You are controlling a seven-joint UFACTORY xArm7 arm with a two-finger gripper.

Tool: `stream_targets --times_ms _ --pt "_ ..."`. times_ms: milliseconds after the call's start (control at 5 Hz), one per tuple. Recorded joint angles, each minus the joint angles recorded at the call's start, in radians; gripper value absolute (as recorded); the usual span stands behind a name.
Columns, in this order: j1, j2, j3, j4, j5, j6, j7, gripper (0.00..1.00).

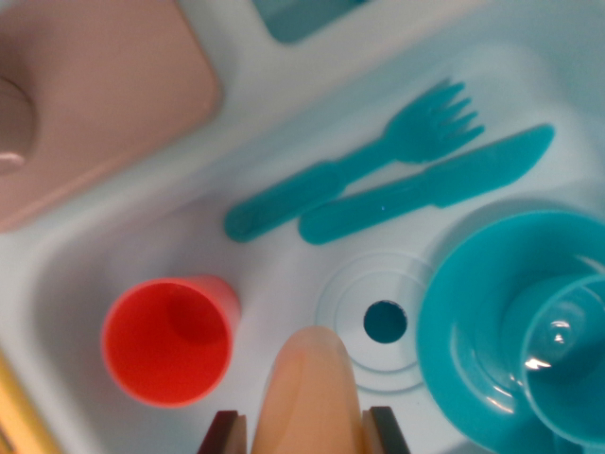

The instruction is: Pick detergent from the sink

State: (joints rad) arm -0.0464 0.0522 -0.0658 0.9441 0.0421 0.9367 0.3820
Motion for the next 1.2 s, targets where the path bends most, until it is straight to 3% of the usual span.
stream_targets --times_ms 200,400,600,800,1000,1200 --pt "0.0000 -0.010 0.000 0.029 -0.0014 0.039 0.002 1.00" --pt "0.0000 -0.010 0.000 0.029 -0.0014 0.039 0.002 1.00" --pt "0.0001 -0.021 0.000 0.061 -0.0028 0.082 0.004 1.00" --pt "0.0001 -0.021 0.000 0.061 -0.0028 0.082 0.004 1.00" --pt "0.0001 -0.032 0.000 0.095 -0.0044 0.127 0.006 1.00" --pt "0.0001 -0.032 0.000 0.095 -0.0044 0.127 0.006 1.00"
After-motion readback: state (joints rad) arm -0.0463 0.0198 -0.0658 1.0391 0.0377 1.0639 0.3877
